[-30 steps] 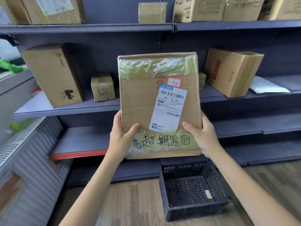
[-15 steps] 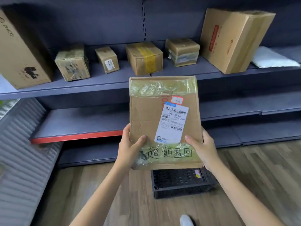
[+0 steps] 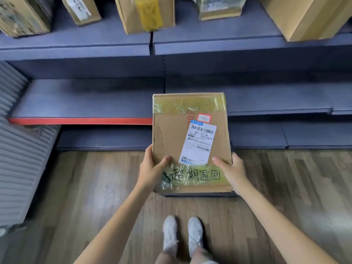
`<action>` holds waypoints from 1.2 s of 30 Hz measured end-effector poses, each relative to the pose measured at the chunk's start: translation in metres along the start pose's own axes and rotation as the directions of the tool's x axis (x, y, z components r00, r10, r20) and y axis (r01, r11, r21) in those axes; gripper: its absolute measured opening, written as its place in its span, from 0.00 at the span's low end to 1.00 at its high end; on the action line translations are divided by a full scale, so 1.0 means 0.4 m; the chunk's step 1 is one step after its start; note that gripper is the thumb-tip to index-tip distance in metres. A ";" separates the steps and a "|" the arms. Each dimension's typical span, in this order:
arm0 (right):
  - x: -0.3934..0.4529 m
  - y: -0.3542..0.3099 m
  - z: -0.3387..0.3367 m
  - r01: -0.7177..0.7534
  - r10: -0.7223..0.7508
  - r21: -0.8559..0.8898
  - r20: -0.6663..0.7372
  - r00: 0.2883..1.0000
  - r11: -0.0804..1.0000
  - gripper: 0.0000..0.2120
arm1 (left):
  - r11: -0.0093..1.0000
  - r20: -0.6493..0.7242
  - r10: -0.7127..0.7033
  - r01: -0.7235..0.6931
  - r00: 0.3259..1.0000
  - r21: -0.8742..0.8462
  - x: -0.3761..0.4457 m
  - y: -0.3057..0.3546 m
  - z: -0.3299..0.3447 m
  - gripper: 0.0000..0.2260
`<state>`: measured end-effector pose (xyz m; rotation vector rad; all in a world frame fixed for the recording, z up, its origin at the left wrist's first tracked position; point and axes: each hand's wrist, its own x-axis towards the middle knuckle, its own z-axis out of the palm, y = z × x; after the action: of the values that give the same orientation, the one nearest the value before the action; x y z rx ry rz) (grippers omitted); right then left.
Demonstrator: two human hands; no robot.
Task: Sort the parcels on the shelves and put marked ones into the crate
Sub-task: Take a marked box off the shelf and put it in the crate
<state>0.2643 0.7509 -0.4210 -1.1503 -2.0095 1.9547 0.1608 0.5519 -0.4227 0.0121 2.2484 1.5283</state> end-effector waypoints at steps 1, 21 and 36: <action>0.015 0.016 0.001 -0.009 0.009 -0.004 -0.004 1.000 1.000 0.10 | 1.000 0.005 -0.012 0.012 1.000 0.015 0.014 -0.011 0.008 0.22; 0.466 0.656 0.097 -0.141 0.145 0.050 -0.097 0.985 0.989 0.11 | 0.992 0.113 -0.123 0.124 0.986 -0.002 0.424 -0.636 0.304 0.21; 0.521 0.888 0.131 -0.208 0.212 0.129 -0.018 0.977 0.969 0.18 | 0.979 0.080 -0.186 0.178 0.979 0.102 0.451 -0.820 0.342 0.26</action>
<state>0.2406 0.7865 -0.8339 -1.4038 -1.7819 2.1104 0.1166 0.5865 -0.8172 -0.0942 2.1833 1.3007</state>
